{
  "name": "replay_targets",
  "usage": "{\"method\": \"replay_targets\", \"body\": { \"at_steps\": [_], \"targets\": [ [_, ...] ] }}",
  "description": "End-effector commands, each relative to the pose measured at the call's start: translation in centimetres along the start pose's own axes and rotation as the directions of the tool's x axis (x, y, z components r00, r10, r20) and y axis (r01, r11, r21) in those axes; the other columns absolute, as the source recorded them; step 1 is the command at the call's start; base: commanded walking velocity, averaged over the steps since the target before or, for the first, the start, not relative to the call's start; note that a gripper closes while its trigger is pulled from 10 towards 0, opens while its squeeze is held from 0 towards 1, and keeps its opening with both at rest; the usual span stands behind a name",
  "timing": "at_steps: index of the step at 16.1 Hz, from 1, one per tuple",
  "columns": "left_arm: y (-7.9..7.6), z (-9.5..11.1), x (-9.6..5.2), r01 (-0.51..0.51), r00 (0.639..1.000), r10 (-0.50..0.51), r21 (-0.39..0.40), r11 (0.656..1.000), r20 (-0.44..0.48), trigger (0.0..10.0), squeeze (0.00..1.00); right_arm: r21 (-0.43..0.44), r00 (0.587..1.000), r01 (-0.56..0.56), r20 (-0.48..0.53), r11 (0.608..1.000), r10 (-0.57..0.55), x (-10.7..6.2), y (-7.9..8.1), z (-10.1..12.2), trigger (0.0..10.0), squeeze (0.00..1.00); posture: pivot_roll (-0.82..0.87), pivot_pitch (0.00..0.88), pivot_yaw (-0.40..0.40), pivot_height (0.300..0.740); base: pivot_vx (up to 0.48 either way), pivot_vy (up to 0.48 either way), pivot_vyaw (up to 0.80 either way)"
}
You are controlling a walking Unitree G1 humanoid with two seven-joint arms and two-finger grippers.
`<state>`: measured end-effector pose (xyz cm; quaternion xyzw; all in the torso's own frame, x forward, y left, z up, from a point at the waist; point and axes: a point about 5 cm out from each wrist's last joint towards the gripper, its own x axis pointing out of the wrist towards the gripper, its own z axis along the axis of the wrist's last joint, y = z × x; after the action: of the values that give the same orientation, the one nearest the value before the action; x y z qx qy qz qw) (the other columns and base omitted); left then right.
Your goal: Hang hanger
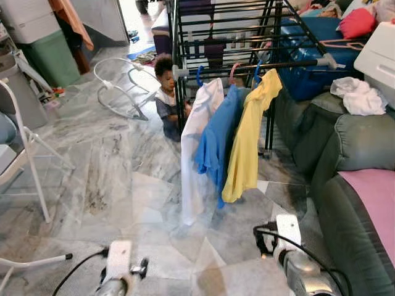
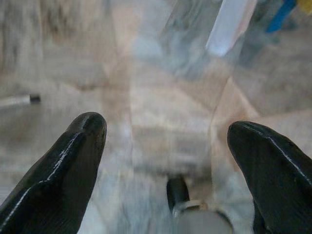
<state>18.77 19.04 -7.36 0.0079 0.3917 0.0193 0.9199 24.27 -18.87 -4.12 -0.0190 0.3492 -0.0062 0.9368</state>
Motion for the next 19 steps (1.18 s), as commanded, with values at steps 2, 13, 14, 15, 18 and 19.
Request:
{"method": "replay_targets", "body": {
  "at_steps": [2,13,14,15,18,19],
  "targets": [
    [0.6,-0.2,0.2,0.0,0.999,0.001,0.014,1.0,-0.04,10.0,0.0,0.022,0.999,-0.011,-0.042,1.0,0.012,0.3,0.9,-0.4,10.0,0.0,-0.17,0.0,0.086,0.74,0.0,0.0,0.0],
    [-0.4,1.0,0.9,0.063,0.995,-0.057,0.072,0.995,-0.077,10.0,0.0,0.052,0.975,0.071,-0.215,0.996,-0.058,-0.3,-0.6,-3.6,10.0,0.0,-0.19,0.0,0.127,0.74,0.0,-0.044,0.04],
    [-0.3,0.8,0.9,0.062,0.995,-0.056,0.077,0.995,-0.086,10.0,0.0,0.049,0.974,0.071,-0.217,0.996,-0.059,-0.3,-0.6,-3.6,10.0,0.0,-0.19,0.0,0.126,0.74,0.0,-0.244,0.0],
    [-0.3,0.4,0.8,0.059,0.994,-0.051,0.078,0.995,-0.101,10.0,0.0,0.041,0.974,0.07,-0.22,0.997,-0.06,-0.3,-0.7,-3.6,10.0,0.0,-0.19,0.0,0.122,0.74,0.0,-0.247,0.0],
    [-0.2,0.0,0.7,0.051,0.992,-0.042,0.074,0.996,-0.12,10.0,0.0,0.025,0.973,0.068,-0.222,0.997,-0.061,-0.4,-0.8,-3.8,10.0,0.0,-0.19,0.0,0.118,0.74,0.0,-0.26,0.0],
    [-0.2,-0.2,0.7,0.049,0.991,-0.039,0.075,0.996,-0.126,10.0,0.0,0.02,0.973,0.068,-0.221,0.997,-0.062,-0.4,-0.9,-3.8,10.0,0.0,-0.19,0.0,0.114,0.74,0.0,-0.262,0.0]
  ]
}}
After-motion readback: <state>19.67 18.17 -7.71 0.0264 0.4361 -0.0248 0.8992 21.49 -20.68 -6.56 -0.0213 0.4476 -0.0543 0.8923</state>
